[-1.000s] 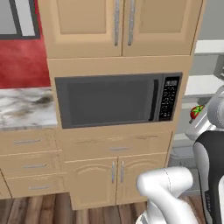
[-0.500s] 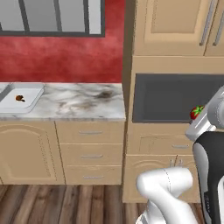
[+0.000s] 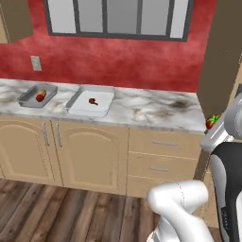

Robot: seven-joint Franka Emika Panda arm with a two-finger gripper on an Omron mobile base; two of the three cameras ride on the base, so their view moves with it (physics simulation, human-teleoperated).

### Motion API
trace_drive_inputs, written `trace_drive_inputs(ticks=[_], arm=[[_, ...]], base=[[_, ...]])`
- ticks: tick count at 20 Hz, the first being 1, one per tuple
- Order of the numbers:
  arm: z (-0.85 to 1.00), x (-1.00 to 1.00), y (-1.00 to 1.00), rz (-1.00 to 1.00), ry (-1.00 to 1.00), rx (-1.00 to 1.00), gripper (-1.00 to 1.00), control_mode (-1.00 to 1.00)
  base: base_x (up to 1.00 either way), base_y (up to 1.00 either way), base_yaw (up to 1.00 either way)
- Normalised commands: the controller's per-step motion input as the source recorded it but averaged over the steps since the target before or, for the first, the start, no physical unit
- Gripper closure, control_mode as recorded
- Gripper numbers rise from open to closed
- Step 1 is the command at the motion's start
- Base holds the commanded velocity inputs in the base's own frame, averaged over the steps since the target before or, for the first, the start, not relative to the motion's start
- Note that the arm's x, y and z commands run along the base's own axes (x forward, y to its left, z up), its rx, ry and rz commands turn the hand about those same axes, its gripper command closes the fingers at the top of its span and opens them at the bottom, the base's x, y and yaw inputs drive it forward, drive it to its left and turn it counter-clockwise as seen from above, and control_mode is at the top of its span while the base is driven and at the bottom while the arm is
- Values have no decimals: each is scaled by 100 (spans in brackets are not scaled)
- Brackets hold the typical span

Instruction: Place one tomato and one chicken drumstick in each tupperware on the nearby counter, to pack two identical lunches.

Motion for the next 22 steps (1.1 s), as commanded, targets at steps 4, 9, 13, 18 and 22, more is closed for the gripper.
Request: trace_drive_inputs(ticks=[4, 9, 13, 18, 22], arm=[[0, 0, 0, 0, 0, 0, 100, 100], [0, 0, 0, 0, 0, 0, 100, 100], [0, 0, 0, 0, 0, 0, 100, 100], [0, 0, 0, 0, 0, 0, 100, 100], [0, 0, 0, 0, 0, 0, 100, 100]], base=[[45, 100, 20], [27, 100, -5], [4, 87, -39], [21, 65, -62], [47, 87, -53]])
